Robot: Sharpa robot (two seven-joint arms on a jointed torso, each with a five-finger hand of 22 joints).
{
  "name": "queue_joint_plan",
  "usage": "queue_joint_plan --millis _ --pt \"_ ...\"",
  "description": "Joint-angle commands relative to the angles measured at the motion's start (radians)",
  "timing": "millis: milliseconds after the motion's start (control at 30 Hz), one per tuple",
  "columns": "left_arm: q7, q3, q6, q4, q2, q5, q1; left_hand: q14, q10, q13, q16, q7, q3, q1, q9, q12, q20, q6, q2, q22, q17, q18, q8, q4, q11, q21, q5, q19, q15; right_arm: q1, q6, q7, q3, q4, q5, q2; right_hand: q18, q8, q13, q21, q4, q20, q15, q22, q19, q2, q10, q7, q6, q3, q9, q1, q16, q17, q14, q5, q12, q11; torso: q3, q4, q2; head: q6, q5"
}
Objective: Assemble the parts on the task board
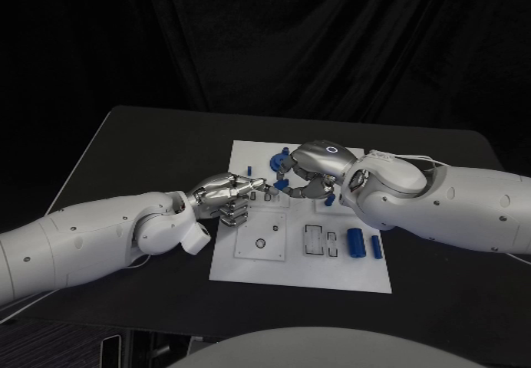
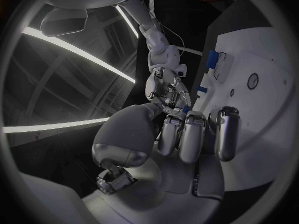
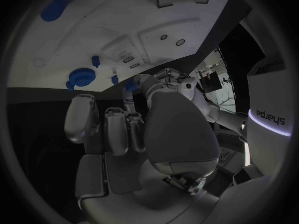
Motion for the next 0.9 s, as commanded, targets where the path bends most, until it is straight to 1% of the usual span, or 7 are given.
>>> queue_joint_plan --millis 33,367,600,633,800,900 --pt "0.005 0.001 0.007 0.002 0.001 -0.007 -0.002 0.106 0.105 0.263 0.003 0.006 -0.006 0.010 -0.001 0.004 -0.001 -0.006 0.003 0.106 0.263 -0.001 -0.004 -0.001 -0.005 -0.006 -0.005 -0.009 -0.009 0.001 0.005 0.017 0.001 0.006 -0.006 -0.002 -0.001 0.043 0.182 -0.009 -0.001 -0.004 0.001 0.162 -0.002 0.009 0.040 -0.024 0.017 0.006 0.103 -0.004 -0.009 0.146 0.047 0.002 -0.001 -0.001 -0.0002 0.0002 0.000 -0.001 0.001" --pt "-0.001 0.001 0.006 0.000 -0.002 -0.007 -0.003 0.106 0.105 0.263 0.003 0.003 -0.011 0.013 0.002 0.004 -0.002 0.016 0.003 0.103 0.263 0.000 -0.001 0.000 -0.006 -0.008 -0.009 -0.014 -0.010 0.001 -0.005 0.037 0.001 0.020 -0.006 -0.008 0.000 0.043 0.176 -0.015 0.000 -0.004 0.001 0.160 -0.005 0.006 0.035 -0.024 0.011 0.008 0.108 -0.008 -0.016 0.140 0.043 0.016 -0.004 -0.001 -0.0001 0.0003 0.000 -0.003 0.001" --pt "-0.003 0.001 0.005 -0.001 -0.005 -0.007 -0.004 0.106 0.105 0.263 0.003 0.001 -0.013 0.015 0.004 0.004 -0.003 0.027 0.004 0.103 0.263 0.000 0.001 -0.001 -0.008 -0.008 -0.009 -0.014 -0.011 0.001 -0.018 0.051 0.001 0.027 -0.006 -0.011 0.000 0.042 0.176 -0.017 0.000 -0.004 0.001 0.159 -0.006 0.005 0.035 -0.023 0.009 0.009 0.109 -0.008 -0.017 0.139 0.043 0.017 -0.004 -0.001 -0.0001 0.0004 -0.001 -0.005 0.001" --pt "-0.004 0.001 0.005 -0.001 -0.006 -0.007 -0.005 0.106 0.105 0.263 0.003 0.001 -0.014 0.017 0.005 0.004 -0.003 0.035 0.004 0.101 0.263 0.001 0.003 -0.001 -0.008 -0.008 -0.009 -0.017 -0.012 0.001 -0.020 0.053 0.001 0.028 -0.006 -0.012 0.000 0.042 0.176 -0.017 0.000 -0.004 0.001 0.159 -0.006 0.005 0.035 -0.023 0.009 0.009 0.109 -0.008 -0.017 0.139 0.043 0.017 -0.004 -0.001 -0.0001 0.0004 -0.001 -0.005 0.001" --pt "-0.008 0.001 0.006 -0.001 -0.008 -0.007 -0.006 0.106 0.105 0.263 0.003 0.001 -0.016 0.018 0.007 0.004 -0.004 0.046 0.004 0.100 0.263 0.001 0.005 -0.001 -0.009 -0.009 -0.009 -0.019 -0.012 0.001 -0.032 0.059 0.001 0.034 -0.006 -0.015 0.000 0.042 0.175 -0.017 0.000 -0.004 0.001 0.159 -0.006 0.005 0.035 -0.023 0.008 0.009 0.109 -0.008 -0.018 0.138 0.042 0.017 -0.004 -0.001 0.0000 -0.0002 -0.001 -0.007 0.004" --pt "-0.010 0.001 0.007 -0.001 -0.010 -0.007 -0.008 0.106 0.105 0.263 0.003 0.001 -0.017 0.019 0.007 0.004 -0.004 0.048 0.004 0.099 0.263 0.001 0.006 -0.001 -0.009 -0.009 -0.009 -0.021 -0.013 0.001 -0.040 0.063 0.001 0.036 -0.006 -0.016 0.001 0.041 0.174 -0.020 0.000 -0.004 0.001 0.158 -0.007 0.004 0.034 -0.022 0.005 0.009 0.110 -0.009 -0.020 0.136 0.041 0.017 -0.005 0.000 -0.0001 0.0005 -0.001 -0.009 0.005"
